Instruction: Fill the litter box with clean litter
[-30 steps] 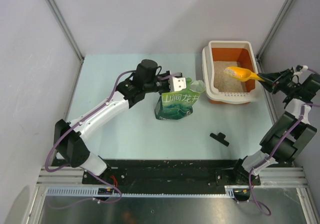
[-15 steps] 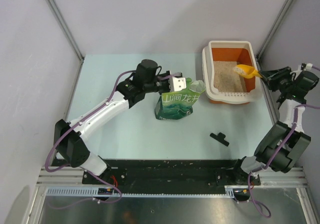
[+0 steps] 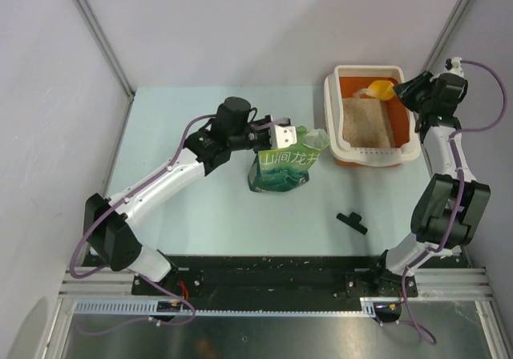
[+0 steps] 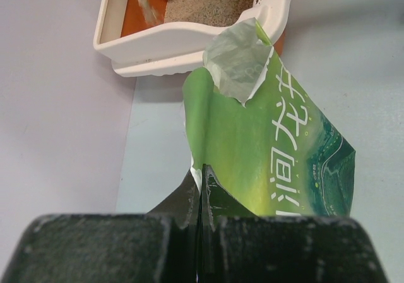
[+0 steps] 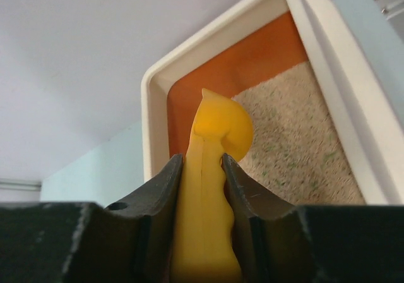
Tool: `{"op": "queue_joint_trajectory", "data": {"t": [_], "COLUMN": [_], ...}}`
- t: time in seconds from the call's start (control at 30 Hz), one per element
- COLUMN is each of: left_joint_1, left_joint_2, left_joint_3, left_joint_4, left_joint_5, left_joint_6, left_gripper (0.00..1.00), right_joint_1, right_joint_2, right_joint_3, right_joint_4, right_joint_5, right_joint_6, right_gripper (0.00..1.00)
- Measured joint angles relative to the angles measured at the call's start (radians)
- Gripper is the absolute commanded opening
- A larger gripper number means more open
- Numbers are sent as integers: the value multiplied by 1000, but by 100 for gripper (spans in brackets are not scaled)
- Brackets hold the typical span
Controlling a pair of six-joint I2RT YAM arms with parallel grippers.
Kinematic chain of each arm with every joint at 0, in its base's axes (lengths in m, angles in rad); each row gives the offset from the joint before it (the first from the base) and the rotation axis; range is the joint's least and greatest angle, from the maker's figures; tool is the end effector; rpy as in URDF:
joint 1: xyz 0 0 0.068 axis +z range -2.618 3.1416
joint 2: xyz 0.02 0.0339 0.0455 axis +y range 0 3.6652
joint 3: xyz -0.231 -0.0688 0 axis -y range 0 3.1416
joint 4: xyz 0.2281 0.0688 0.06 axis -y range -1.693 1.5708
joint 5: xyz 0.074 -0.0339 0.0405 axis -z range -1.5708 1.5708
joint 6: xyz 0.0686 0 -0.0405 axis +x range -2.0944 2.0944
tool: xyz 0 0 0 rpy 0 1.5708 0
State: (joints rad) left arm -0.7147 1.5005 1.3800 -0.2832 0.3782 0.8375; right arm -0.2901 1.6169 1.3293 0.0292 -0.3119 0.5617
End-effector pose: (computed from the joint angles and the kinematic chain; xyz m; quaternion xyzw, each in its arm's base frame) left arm 0.2584 -0.2578 0.3220 0.6481 0.5124 -0.1234 0.5498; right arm 0.3903 -0.0946 0.3015 0.2371 0.7519 0.2035 0.5805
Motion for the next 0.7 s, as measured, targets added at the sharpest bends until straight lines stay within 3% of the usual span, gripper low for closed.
{"op": "queue_joint_trajectory", "data": {"t": [0.37, 0.57, 0.7], "left_joint_1": [0, 0, 0], "left_joint_2": [-31, -31, -31], "left_joint_3": [-33, -34, -34], "left_joint_4": [12, 12, 12], "left_joint_5": [20, 38, 45], "left_joint_6": [-6, -10, -19], "left_gripper": [0, 0, 0], "right_joint_1": [-53, 133, 210], "right_joint_2": [0, -114, -196], "right_joint_3": [87, 76, 75], "right_joint_4": [-145, -253, -309], "right_joint_5": [102, 174, 153], "right_joint_6": [-267, -689, -845], "right_gripper": [0, 0, 0]}}
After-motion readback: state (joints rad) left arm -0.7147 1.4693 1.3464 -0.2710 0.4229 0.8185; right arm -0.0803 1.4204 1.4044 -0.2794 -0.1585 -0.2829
